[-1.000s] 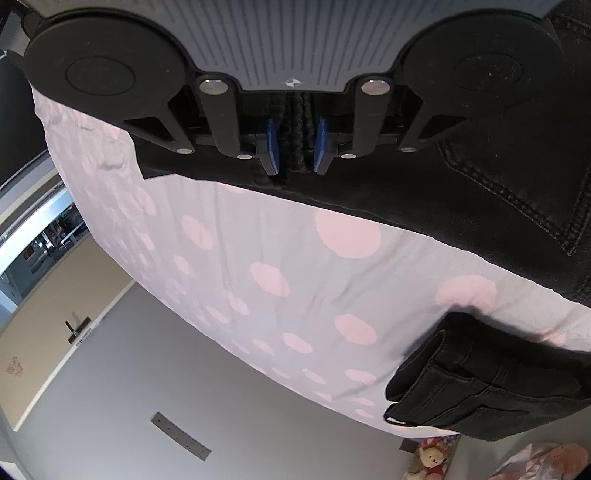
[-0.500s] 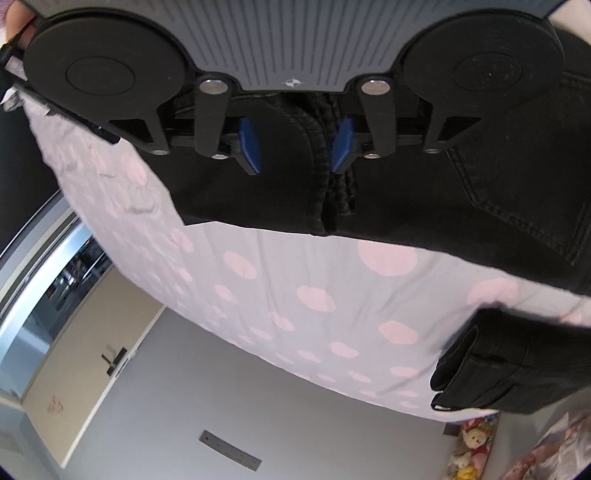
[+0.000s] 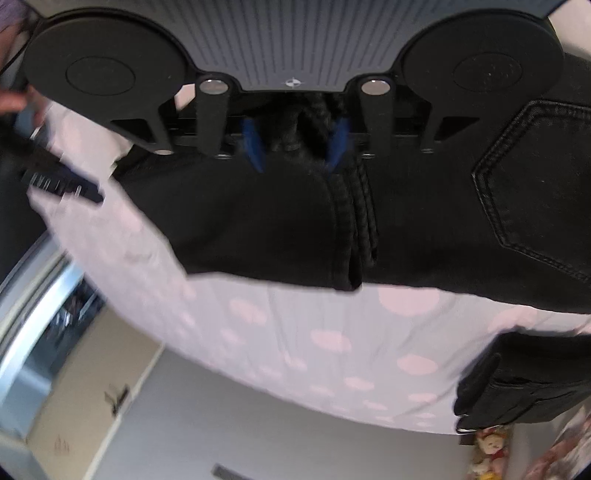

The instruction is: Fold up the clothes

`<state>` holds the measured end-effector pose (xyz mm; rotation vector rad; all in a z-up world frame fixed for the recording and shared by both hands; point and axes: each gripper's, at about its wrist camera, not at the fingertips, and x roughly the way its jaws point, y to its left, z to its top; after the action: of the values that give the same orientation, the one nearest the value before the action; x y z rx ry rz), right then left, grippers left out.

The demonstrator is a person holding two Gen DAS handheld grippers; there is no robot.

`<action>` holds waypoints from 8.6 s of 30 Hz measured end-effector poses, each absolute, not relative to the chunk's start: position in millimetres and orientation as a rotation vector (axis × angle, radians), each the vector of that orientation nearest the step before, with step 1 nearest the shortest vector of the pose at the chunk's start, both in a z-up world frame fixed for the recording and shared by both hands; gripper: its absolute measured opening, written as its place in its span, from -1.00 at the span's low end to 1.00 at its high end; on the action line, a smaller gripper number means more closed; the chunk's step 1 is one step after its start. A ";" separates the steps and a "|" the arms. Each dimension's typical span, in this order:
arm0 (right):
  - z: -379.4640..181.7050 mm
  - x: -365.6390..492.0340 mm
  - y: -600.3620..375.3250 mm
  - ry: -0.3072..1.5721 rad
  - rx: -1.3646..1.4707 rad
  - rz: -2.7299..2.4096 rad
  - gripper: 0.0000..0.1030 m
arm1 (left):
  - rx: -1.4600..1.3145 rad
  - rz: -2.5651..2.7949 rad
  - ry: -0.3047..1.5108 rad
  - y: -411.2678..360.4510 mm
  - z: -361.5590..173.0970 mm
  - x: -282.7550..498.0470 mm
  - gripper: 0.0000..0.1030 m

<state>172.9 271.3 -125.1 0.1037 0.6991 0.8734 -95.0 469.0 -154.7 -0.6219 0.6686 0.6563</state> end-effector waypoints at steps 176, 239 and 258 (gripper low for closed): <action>-147.4 -12.5 336.9 0.204 -0.580 0.818 -0.13 | -0.649 0.841 -0.027 471.4 -46.2 -242.9 -0.61; -46.4 76.6 284.6 0.818 -0.029 0.870 0.62 | -0.899 0.818 0.360 529.4 -113.6 -193.4 0.31; -114.9 171.2 389.1 1.271 0.005 1.182 0.65 | -0.920 0.808 0.471 545.0 -143.0 -165.5 0.31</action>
<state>171.2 389.1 -114.9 0.0047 1.2711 1.1815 -165.5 545.0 -143.0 -0.9204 0.4706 0.8079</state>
